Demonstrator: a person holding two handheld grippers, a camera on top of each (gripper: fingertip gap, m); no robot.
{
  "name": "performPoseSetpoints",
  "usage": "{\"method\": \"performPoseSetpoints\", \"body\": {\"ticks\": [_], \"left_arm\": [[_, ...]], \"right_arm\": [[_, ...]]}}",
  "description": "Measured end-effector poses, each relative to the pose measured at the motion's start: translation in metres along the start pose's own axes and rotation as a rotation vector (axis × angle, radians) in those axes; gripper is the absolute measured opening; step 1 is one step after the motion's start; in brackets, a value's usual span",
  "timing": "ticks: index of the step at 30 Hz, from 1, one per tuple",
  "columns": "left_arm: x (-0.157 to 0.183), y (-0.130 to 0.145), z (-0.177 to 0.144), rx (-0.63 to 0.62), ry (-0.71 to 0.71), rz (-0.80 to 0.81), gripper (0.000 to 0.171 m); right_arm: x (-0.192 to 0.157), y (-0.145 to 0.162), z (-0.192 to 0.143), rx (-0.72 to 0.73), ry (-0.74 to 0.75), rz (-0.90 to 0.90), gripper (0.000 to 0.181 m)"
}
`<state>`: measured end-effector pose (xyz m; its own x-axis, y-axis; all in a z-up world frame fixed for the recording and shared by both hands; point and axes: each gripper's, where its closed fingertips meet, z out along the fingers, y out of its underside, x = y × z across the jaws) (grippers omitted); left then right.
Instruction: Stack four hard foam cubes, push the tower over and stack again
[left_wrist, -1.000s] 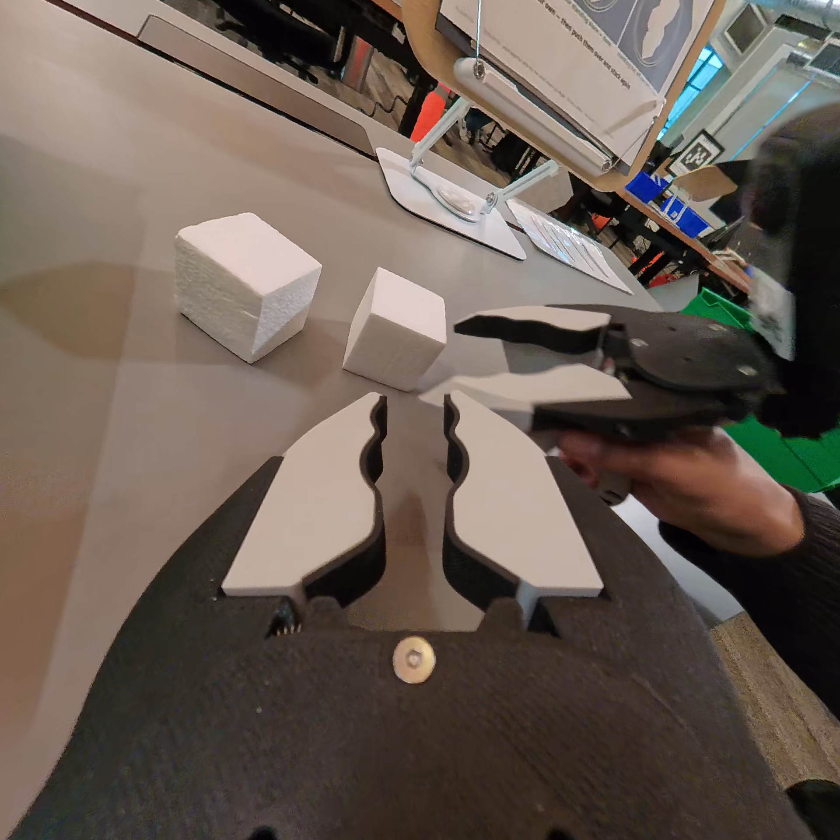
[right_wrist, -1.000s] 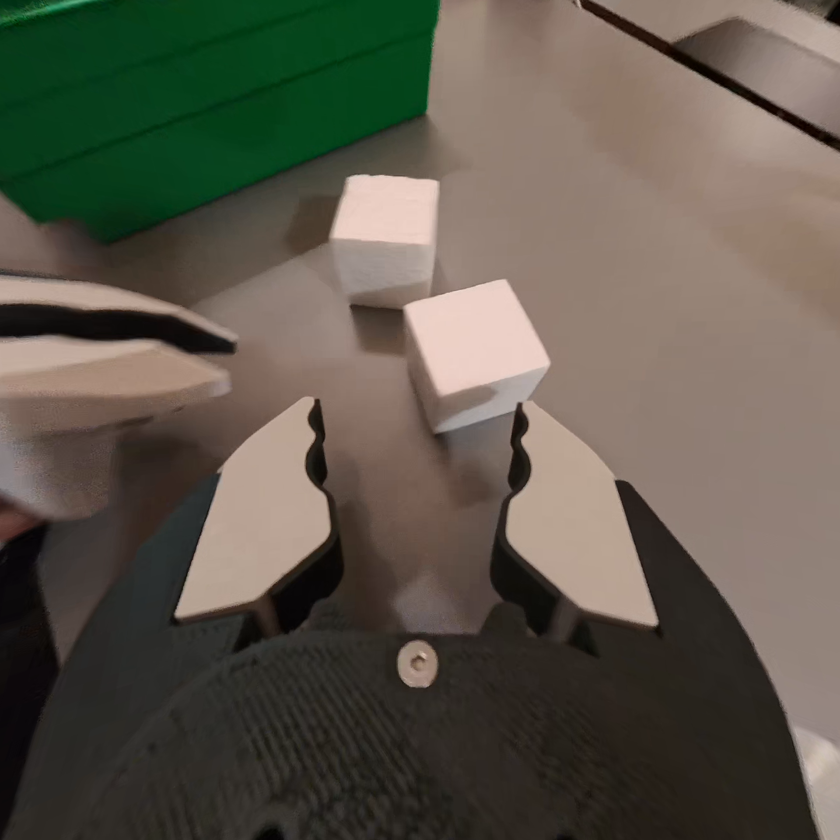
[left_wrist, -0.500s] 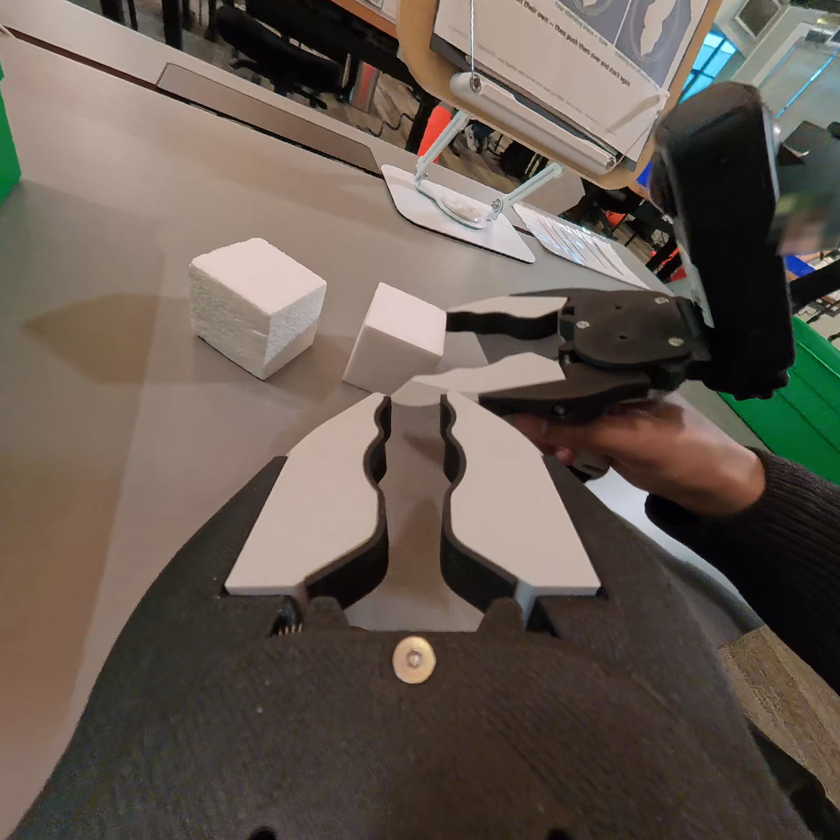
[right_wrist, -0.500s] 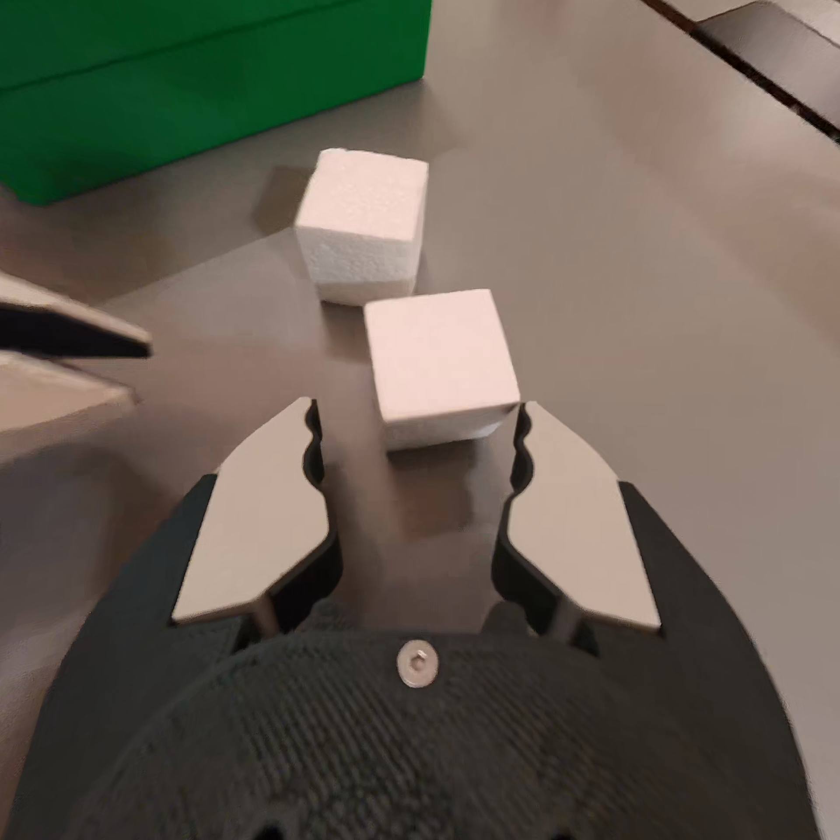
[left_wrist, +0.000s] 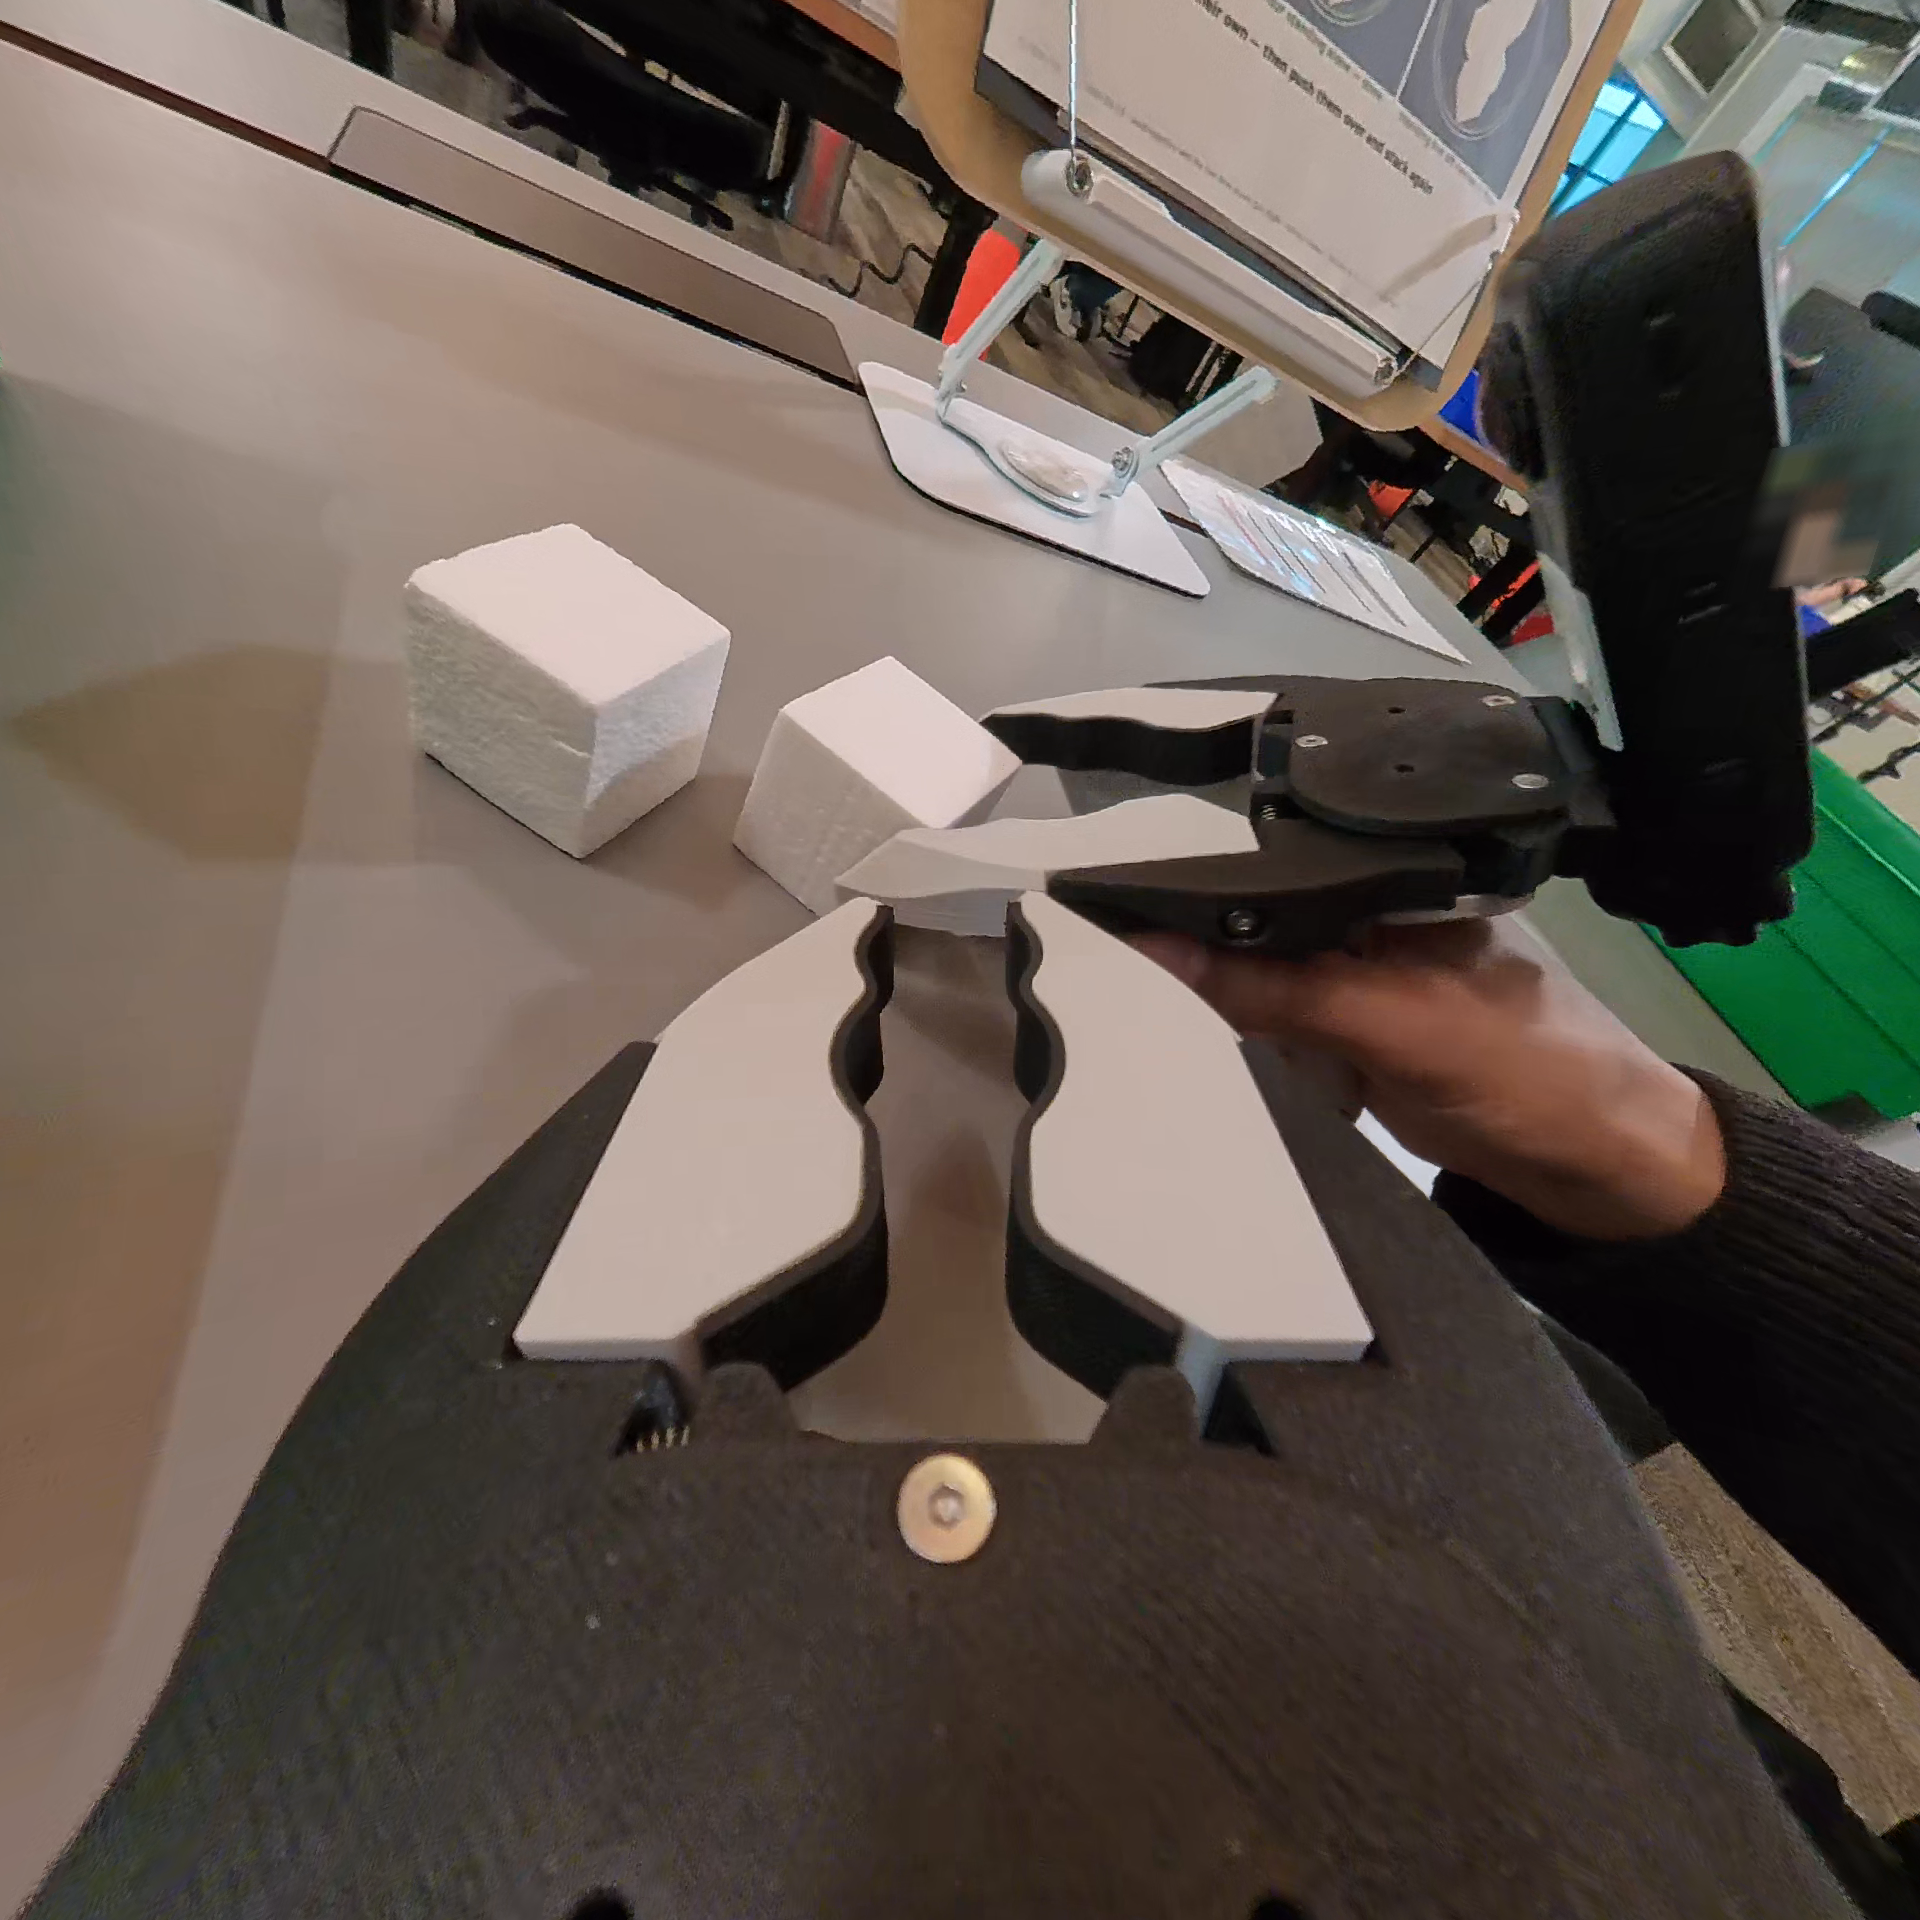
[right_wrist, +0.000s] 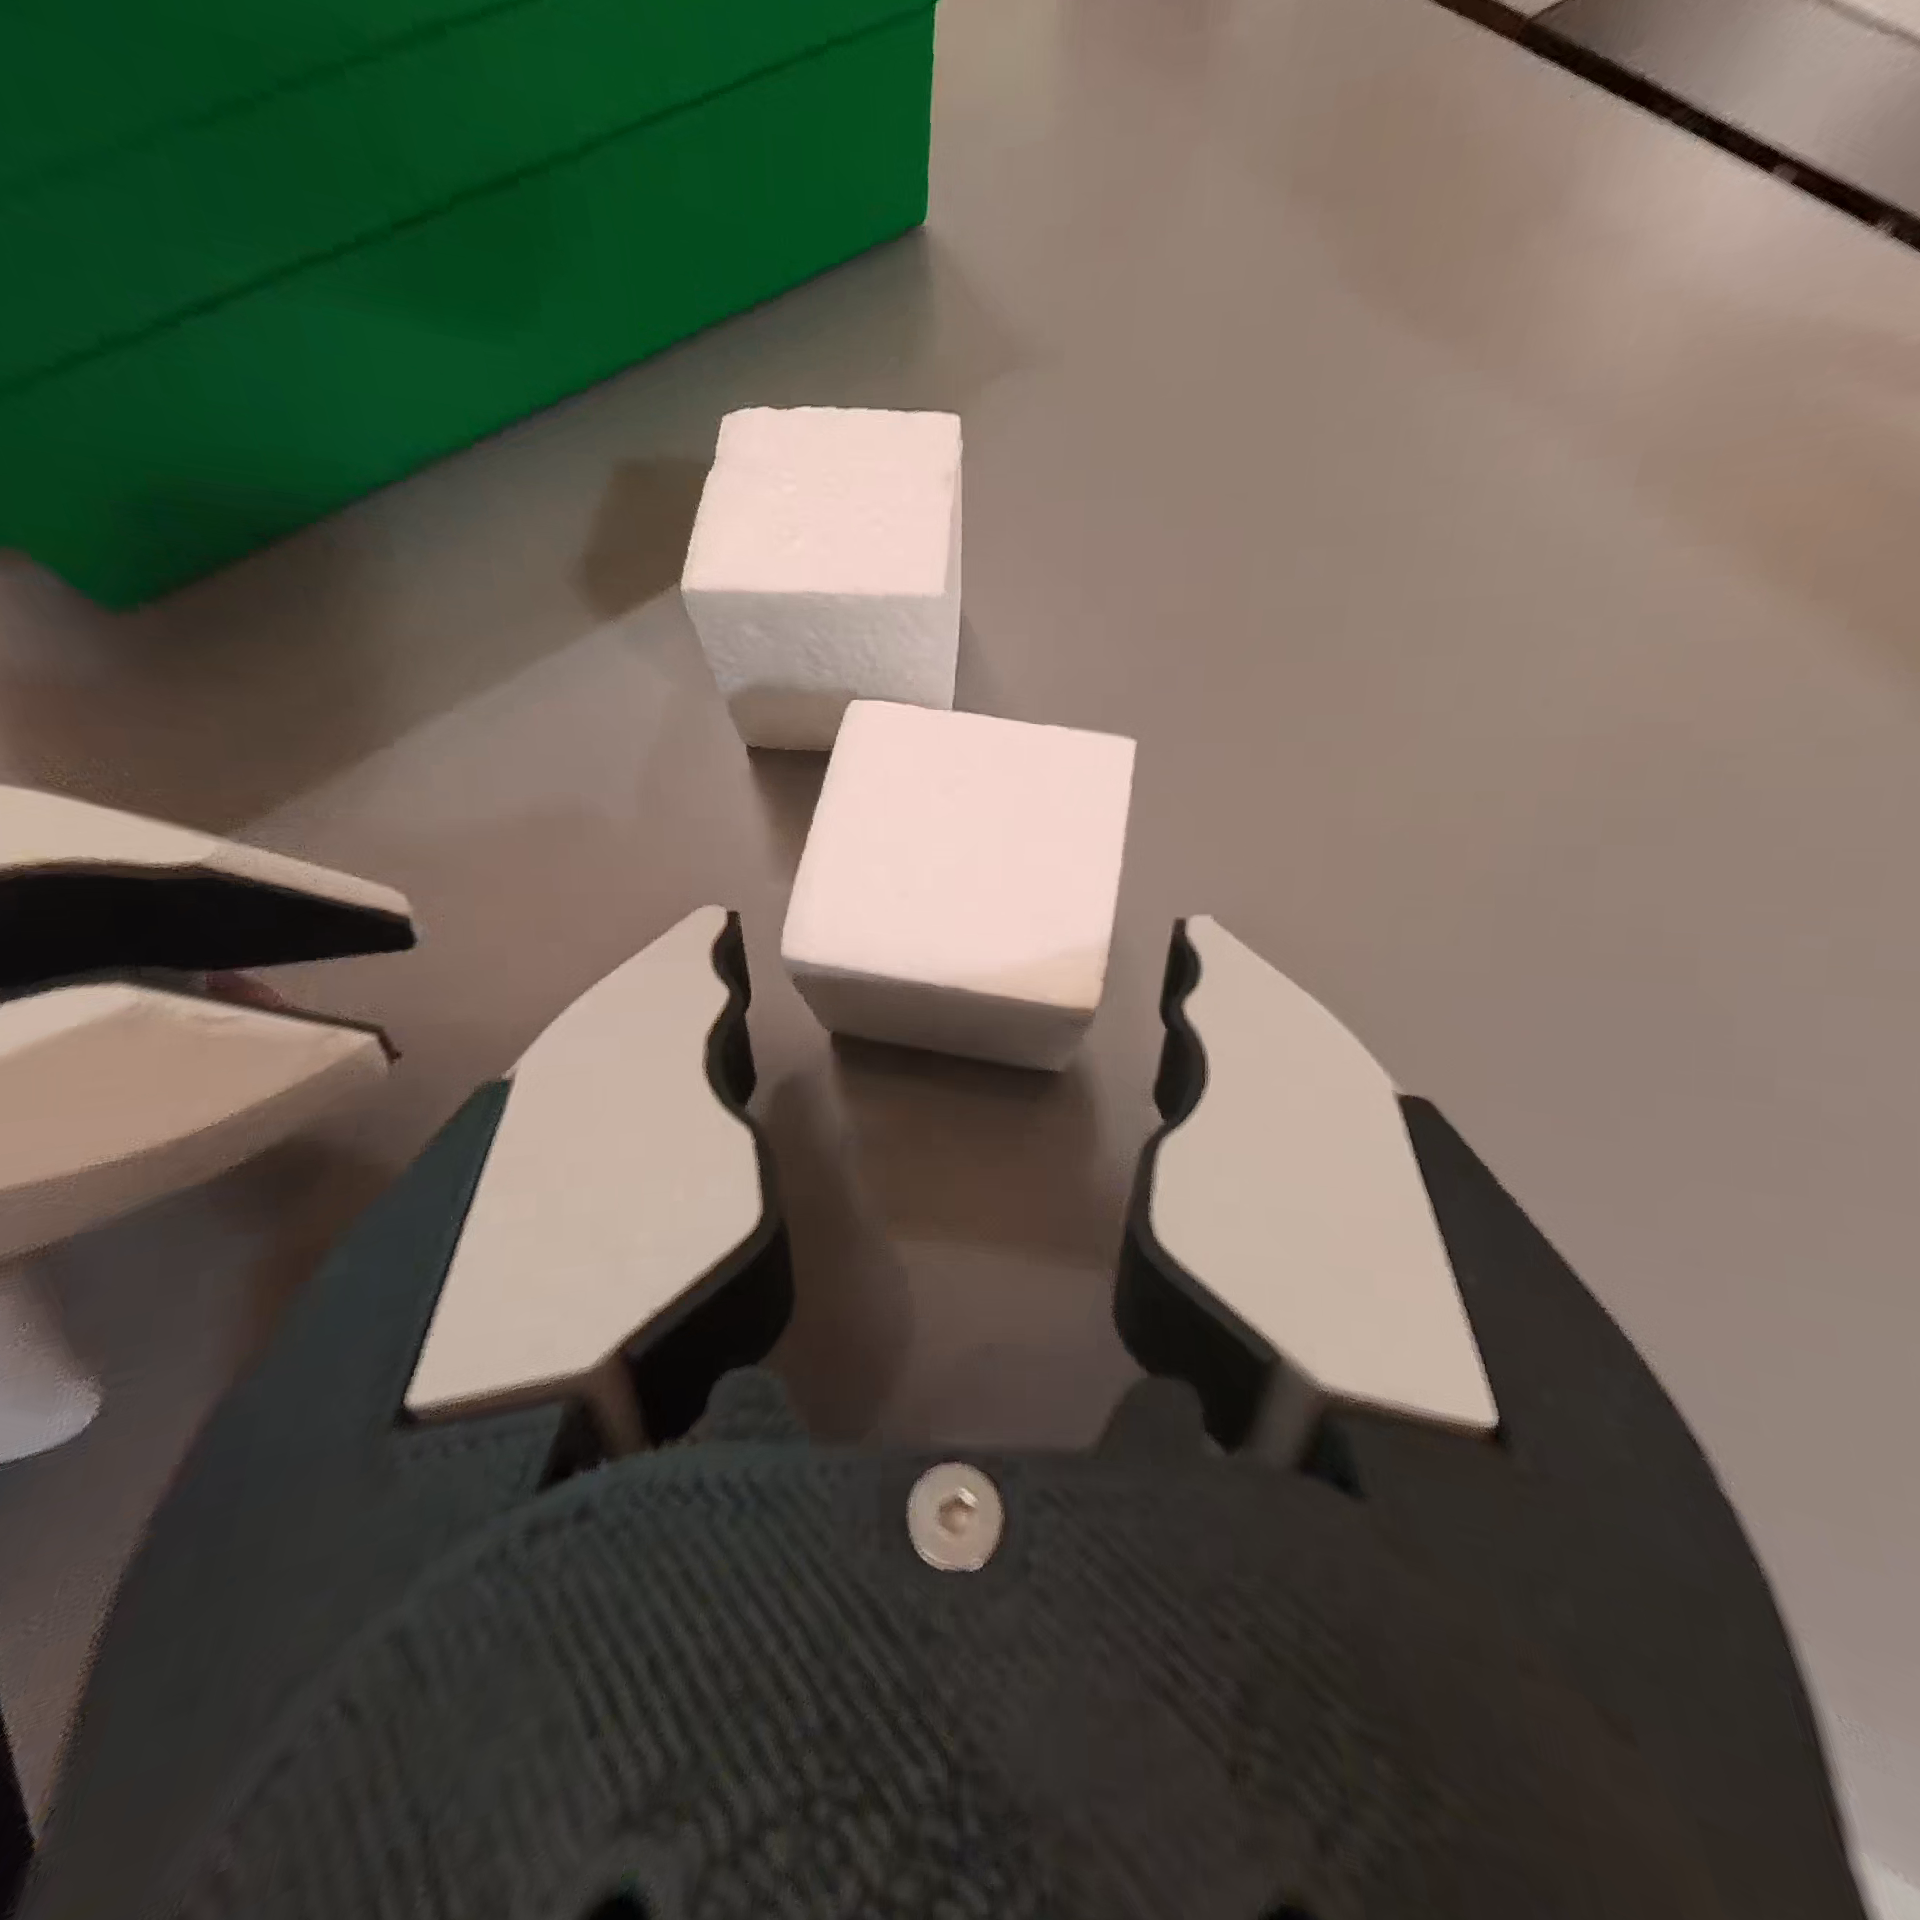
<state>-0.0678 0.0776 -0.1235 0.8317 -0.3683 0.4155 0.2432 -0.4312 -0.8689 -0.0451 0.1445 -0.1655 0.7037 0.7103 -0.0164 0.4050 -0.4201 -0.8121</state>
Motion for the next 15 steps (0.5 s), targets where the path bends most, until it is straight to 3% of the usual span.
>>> {"method": "performPoseSetpoints", "body": {"ticks": [2,4,8,11,15], "left_arm": [[0.000,0.000,0.000,-0.001,0.004,-0.009,0.021],[0.000,0.000,0.000,-0.001,0.009,-0.010,0.021],[0.002,0.000,0.000,-0.001,0.013,-0.014,0.021],[0.003,0.003,0.001,-0.018,0.018,-0.005,0.021],[0.004,0.003,0.001,-0.017,0.017,0.009,0.021]], "right_arm": [[-0.002,-0.004,0.000,0.015,-0.010,-0.002,0.059],[-0.008,-0.020,-0.014,0.096,-0.047,-0.004,0.059],[-0.016,-0.091,-0.086,0.313,-0.125,-0.009,0.059],[-0.009,-0.135,-0.145,0.414,-0.144,-0.125,0.059],[0.035,-0.116,-0.187,0.331,-0.065,-0.360,0.059]]}}
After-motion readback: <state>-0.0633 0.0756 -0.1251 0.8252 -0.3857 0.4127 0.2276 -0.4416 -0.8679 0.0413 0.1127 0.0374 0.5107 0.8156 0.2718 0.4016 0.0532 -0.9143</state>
